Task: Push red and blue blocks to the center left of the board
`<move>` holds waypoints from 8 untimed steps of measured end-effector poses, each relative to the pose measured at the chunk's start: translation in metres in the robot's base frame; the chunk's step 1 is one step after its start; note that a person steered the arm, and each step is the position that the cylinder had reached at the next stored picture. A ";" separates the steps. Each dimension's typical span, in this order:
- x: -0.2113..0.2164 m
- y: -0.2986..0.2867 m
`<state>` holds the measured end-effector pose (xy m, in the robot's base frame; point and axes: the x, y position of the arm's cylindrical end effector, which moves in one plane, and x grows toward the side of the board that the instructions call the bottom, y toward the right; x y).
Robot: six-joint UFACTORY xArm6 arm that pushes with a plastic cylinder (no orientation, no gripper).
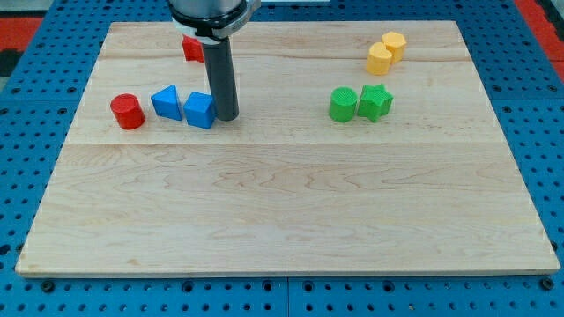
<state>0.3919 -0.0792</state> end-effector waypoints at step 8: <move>-0.177 -0.119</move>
<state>0.2151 -0.1982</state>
